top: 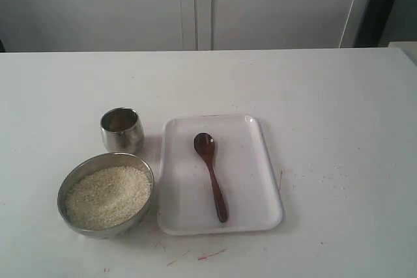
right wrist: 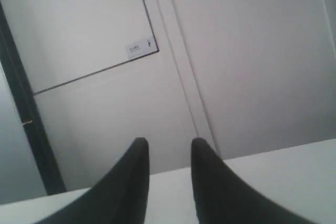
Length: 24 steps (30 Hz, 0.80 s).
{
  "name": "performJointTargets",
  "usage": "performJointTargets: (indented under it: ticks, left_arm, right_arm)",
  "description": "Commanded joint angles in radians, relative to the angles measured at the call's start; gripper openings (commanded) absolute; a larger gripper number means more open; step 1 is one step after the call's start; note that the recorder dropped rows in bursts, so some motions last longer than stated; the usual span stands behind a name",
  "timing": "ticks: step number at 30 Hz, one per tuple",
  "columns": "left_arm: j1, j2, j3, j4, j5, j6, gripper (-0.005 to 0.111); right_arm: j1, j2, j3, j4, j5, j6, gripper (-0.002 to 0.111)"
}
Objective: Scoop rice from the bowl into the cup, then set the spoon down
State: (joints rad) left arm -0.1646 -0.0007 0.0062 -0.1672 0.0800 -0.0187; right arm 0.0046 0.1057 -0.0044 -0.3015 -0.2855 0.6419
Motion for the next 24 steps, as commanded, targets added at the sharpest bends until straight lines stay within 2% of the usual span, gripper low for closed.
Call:
performJointTargets:
  ticks: [1, 9, 17, 24]
  left_arm:
    - [-0.007, 0.001, -0.006, -0.01, -0.004, 0.0, 0.014]
    - [-0.007, 0.001, -0.006, -0.01, -0.004, 0.0, 0.014]
    - [-0.007, 0.001, -0.006, -0.01, -0.004, 0.0, 0.014]
    - [-0.007, 0.001, -0.006, -0.01, -0.004, 0.0, 0.014]
  right_arm:
    - [-0.005, -0.005, 0.004, 0.366, 0.007, -0.442, 0.027]
    - [-0.005, -0.005, 0.004, 0.35, 0.197, -0.594, 0.027]
    - [-0.005, -0.005, 0.004, 0.352, 0.385, -0.613, 0.027]
    - [-0.005, -0.005, 0.004, 0.352, 0.405, -0.613, 0.027]
